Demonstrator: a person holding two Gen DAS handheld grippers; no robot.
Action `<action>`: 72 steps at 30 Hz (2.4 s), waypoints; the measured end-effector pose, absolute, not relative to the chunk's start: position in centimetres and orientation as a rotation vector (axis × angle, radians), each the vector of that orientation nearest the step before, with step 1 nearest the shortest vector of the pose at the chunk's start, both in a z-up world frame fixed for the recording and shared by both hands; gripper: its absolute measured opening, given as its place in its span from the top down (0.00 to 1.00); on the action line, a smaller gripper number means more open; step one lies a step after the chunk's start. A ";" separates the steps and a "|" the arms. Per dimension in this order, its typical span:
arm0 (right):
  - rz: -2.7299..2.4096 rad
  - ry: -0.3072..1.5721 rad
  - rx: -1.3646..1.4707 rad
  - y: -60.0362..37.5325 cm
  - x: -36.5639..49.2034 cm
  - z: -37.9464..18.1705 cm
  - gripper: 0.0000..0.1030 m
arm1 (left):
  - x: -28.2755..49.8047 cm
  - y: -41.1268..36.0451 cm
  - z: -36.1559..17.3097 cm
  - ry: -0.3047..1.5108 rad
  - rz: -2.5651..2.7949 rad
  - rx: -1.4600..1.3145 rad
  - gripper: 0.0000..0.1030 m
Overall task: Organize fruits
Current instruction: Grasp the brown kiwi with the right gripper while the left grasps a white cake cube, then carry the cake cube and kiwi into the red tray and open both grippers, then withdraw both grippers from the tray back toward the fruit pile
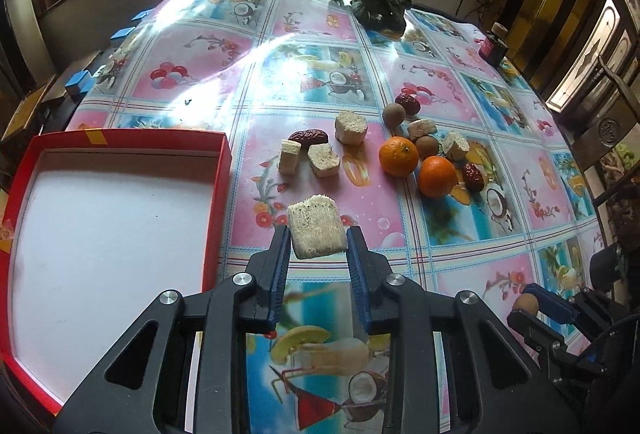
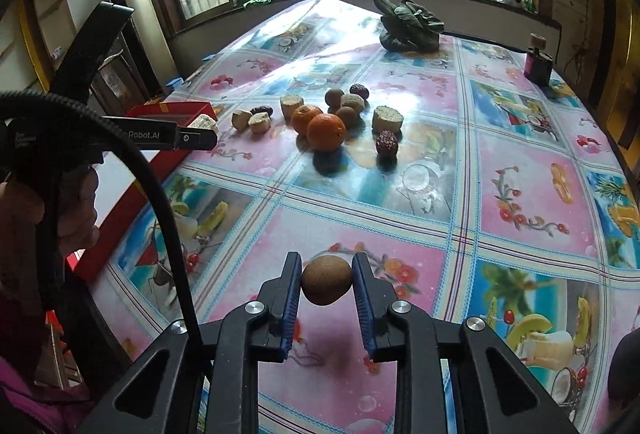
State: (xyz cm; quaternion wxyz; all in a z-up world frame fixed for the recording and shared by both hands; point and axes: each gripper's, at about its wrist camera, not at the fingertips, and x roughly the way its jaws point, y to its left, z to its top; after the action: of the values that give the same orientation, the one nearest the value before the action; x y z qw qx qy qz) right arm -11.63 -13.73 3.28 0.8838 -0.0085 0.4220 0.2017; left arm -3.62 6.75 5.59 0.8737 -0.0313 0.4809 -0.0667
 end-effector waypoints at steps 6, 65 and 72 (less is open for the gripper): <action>0.495 0.839 -0.030 -10.9 -10.8 5.0 0.76 | -4.9 9.2 7.7 0.973 -0.100 -0.046 0.73; 0.627 0.744 -0.151 -1.9 -5.5 7.1 0.47 | -4.6 13.5 6.2 0.936 0.048 -0.057 0.38; 0.533 0.777 -0.111 -7.3 -6.6 6.5 0.44 | -3.8 9.3 5.5 0.966 -0.017 -0.032 0.38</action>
State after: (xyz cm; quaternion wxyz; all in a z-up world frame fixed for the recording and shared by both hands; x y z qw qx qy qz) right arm -6.64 -7.31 6.48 0.8895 -0.0534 0.3742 0.2566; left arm -3.75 9.25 5.50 0.8853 -0.0155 0.4646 -0.0081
